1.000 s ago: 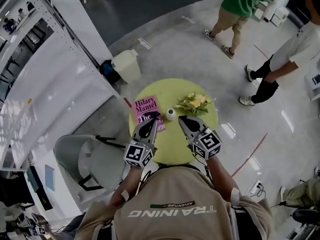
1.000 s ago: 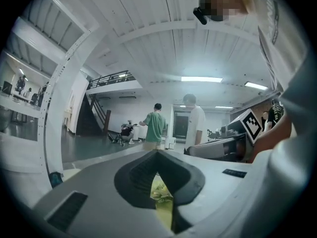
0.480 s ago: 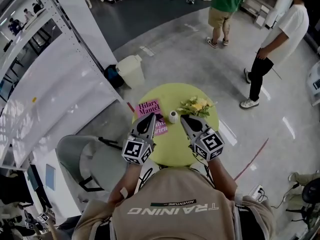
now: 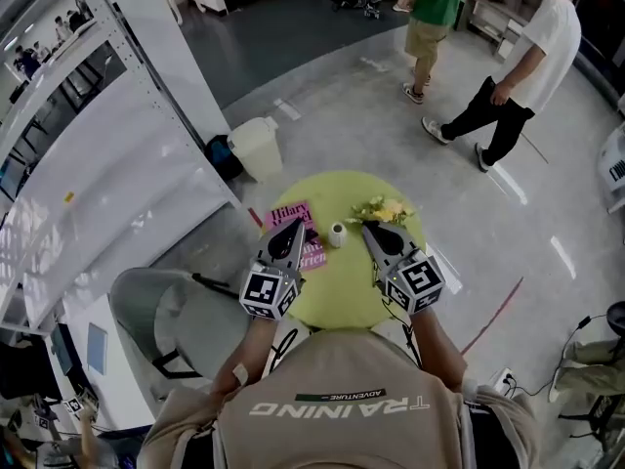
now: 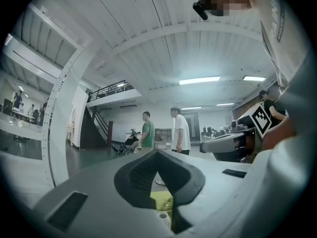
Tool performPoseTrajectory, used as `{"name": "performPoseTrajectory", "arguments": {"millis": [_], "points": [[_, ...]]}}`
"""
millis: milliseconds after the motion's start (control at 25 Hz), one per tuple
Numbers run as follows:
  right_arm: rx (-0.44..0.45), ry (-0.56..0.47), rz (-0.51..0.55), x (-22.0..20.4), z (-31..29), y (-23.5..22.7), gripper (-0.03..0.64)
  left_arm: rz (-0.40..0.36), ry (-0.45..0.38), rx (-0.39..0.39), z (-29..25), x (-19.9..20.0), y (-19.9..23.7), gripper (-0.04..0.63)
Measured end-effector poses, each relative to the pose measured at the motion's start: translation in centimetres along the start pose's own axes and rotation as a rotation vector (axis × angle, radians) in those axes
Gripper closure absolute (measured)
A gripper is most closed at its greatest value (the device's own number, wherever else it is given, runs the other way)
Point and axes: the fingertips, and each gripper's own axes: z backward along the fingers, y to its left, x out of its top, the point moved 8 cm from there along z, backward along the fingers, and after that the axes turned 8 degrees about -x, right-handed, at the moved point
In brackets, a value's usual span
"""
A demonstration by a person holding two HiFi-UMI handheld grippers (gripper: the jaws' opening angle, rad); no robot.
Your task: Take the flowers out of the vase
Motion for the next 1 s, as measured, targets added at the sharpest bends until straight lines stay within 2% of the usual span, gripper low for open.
{"name": "performPoseTrajectory", "arguments": {"millis": [1000], "points": [[0.020, -0.014, -0.007, -0.51, -0.55, -0.69, 0.615, 0.019, 0.003, 0.028, -0.38, -0.76, 0.30, 0.594]]}}
